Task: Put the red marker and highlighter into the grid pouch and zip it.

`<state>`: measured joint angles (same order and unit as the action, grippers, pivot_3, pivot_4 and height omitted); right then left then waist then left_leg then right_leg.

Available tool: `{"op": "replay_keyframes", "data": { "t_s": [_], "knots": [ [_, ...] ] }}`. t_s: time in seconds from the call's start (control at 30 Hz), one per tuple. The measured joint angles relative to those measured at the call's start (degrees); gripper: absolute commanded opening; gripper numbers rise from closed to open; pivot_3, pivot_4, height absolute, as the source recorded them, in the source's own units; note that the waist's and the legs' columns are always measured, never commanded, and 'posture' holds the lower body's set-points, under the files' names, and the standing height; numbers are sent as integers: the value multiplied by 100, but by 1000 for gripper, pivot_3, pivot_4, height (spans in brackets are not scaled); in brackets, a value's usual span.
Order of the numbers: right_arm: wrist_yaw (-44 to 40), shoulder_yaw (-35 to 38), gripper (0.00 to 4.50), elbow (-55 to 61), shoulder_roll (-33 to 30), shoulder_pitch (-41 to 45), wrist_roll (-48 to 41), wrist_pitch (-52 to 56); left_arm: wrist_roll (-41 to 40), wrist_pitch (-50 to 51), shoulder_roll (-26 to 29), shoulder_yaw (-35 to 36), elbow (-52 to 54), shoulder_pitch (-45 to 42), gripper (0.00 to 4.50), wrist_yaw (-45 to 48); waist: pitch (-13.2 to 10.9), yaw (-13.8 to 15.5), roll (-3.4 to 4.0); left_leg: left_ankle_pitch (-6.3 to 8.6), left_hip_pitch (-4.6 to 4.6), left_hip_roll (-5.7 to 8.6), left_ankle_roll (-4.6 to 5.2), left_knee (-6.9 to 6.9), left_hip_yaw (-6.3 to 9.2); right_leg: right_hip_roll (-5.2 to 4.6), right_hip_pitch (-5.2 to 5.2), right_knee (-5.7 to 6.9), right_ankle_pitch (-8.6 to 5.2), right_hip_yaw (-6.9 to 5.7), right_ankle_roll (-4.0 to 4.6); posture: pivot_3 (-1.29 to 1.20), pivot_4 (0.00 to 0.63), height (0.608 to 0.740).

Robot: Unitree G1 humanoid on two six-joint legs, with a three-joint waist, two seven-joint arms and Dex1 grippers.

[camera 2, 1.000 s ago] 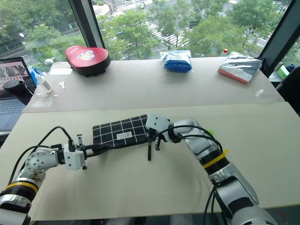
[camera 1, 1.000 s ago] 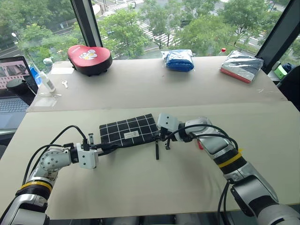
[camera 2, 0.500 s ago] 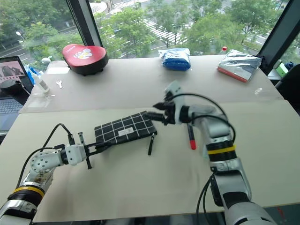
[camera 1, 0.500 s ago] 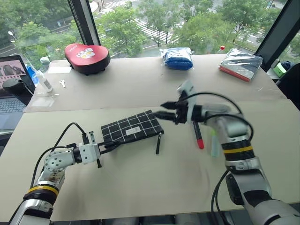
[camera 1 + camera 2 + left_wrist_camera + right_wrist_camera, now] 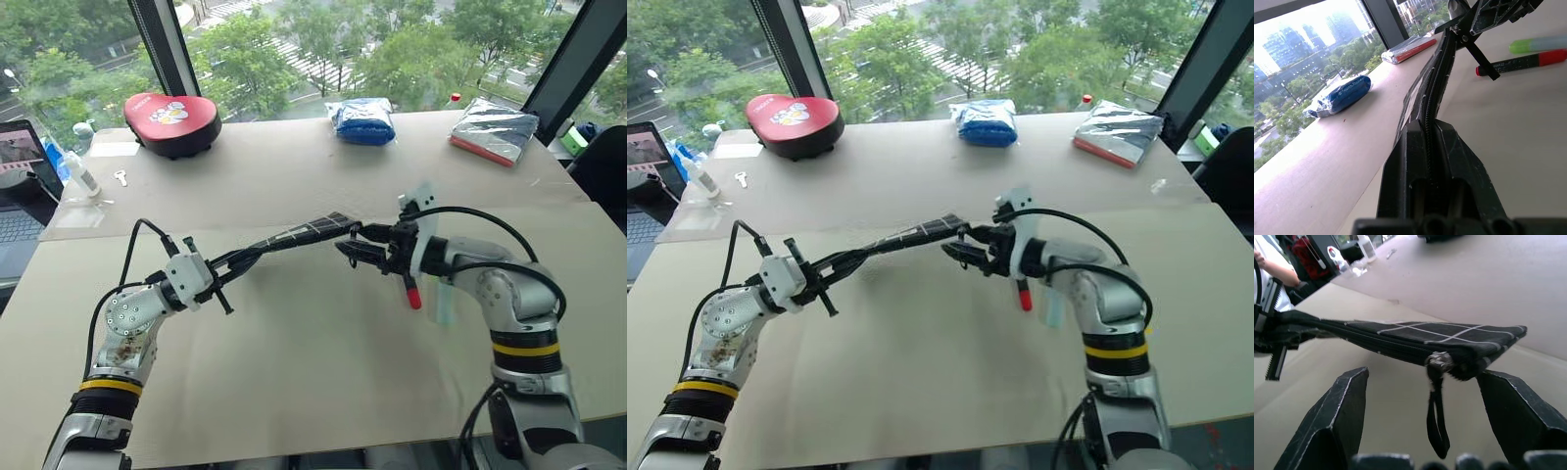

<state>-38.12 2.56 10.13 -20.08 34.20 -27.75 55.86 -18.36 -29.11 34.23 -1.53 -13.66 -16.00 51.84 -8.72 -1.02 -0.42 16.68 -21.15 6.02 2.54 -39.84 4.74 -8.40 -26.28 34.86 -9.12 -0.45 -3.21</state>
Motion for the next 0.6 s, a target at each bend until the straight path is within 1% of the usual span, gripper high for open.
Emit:
{"op": "replay_keyframes", "data": {
  "t_s": [0.07, 0.17, 0.4, 0.6],
  "knots": [
    [263, 3, 3837, -14, 62, -1, 13, 97, 107, 64, -2, 7, 40, 1, 0, -15, 0, 21, 0, 0, -1, 1, 1, 0, 0, 0, -1, -1, 0, 1, 0, 0, 150, 740],
    [437, 15, 3837, -14, 63, -10, -2, 149, 229, 124, -29, 25, 49, 3, 0, -83, 0, 38, 0, 1, -1, 2, 2, 0, 0, 0, 0, -3, 0, -1, 0, 0, 150, 740],
    [526, -23, 3837, -84, 94, -79, -8, 156, 394, 183, -129, 24, 167, 2, 0, -167, 0, 16, 0, 1, -1, 0, 2, 1, -1, 0, 0, -2, 0, -1, 0, 0, 150, 740],
    [537, -255, 3837, -314, 146, -57, 5, 128, 518, 317, -215, 23, 170, -37, 0, -243, 0, 16, 0, 1, -1, 1, 2, 1, -1, 0, 0, -2, 0, -1, 0, 0, 150, 740]
  ]
}}
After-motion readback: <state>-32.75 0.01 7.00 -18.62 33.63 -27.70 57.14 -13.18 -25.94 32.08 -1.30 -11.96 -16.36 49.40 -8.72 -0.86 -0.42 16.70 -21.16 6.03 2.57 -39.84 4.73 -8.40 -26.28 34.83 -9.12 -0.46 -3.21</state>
